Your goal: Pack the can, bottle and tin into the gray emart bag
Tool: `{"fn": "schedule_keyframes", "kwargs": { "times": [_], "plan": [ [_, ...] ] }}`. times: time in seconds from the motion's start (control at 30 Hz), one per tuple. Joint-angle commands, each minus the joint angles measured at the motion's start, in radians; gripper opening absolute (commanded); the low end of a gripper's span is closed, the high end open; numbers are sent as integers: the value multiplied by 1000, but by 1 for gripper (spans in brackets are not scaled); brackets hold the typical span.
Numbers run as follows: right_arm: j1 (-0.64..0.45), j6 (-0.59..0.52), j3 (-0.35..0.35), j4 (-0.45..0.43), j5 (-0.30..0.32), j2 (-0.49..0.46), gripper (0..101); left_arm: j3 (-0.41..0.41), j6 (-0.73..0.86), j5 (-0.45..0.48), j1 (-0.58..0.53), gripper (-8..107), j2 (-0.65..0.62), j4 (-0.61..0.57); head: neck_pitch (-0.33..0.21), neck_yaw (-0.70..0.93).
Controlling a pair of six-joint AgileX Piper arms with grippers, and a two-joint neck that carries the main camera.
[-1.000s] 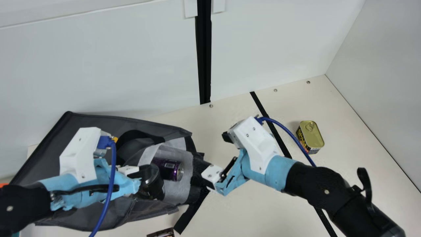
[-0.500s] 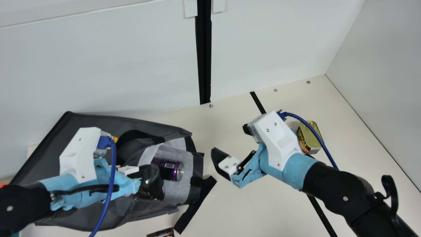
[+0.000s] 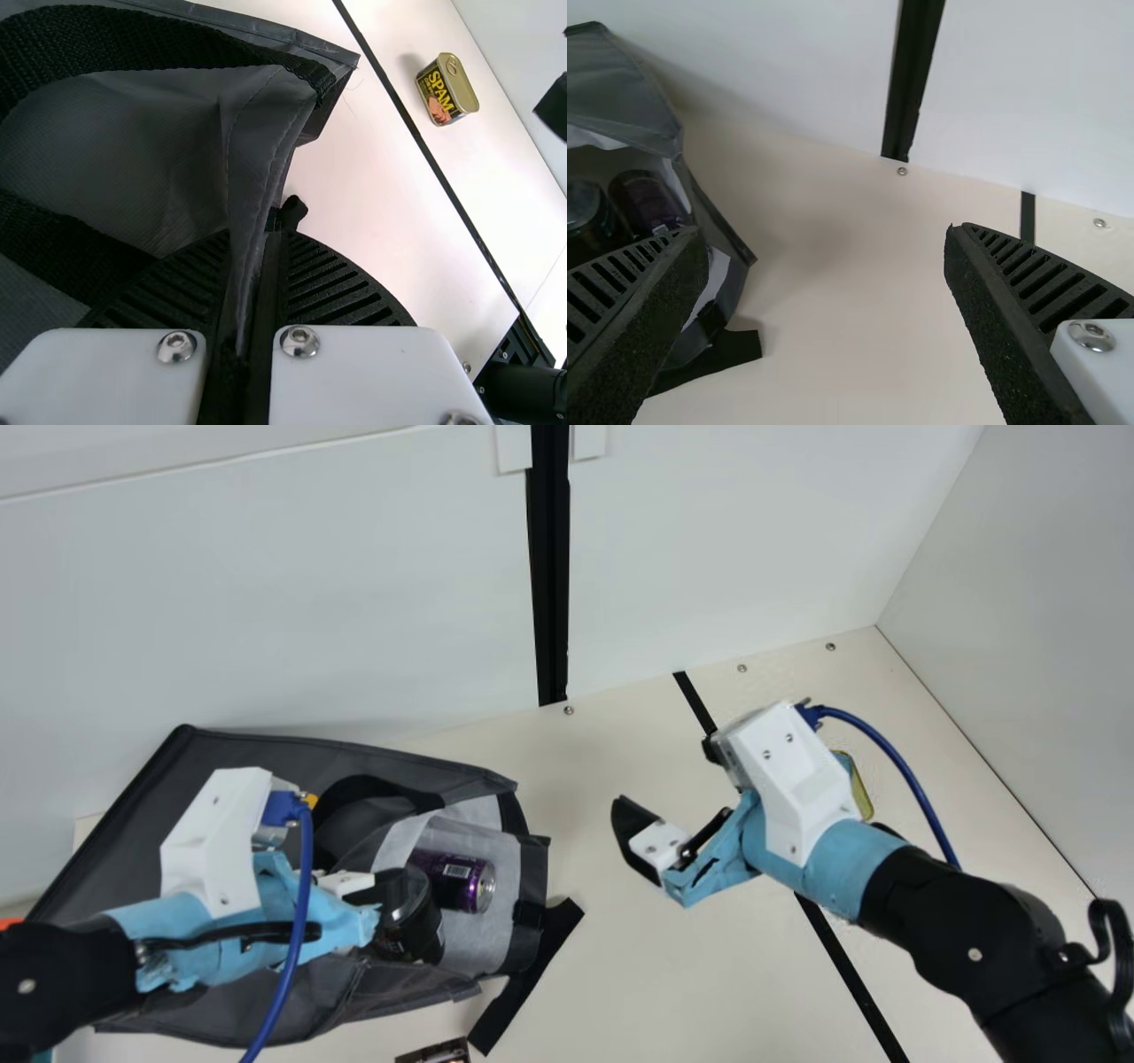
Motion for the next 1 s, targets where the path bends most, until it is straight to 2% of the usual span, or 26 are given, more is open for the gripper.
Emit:
{"fn": "schedule_keyframes", "kwargs": {
  "times": [0.0, 0.23, 0.43, 0.73, 0.97],
  "plan": [
    [-24, -9, -4, -2, 13, -5, 91, 0, 0, 0, 0, 10, 0, 0, -23, -1],
    [-112, -10, -15, -24, 48, -32, 91, 0, 0, 0, 0, 10, 0, 0, -23, -1],
    [-168, 44, -15, -88, 56, -64, 91, 0, 0, 0, 0, 10, 0, 0, -23, -1],
    [-229, 190, -20, -261, 56, -107, 91, 0, 0, 0, 0, 10, 0, 0, -23, -1],
    [-262, 317, -42, -407, 85, -136, 91, 0, 0, 0, 0, 10, 0, 0, -23, -1]
  ]
}}
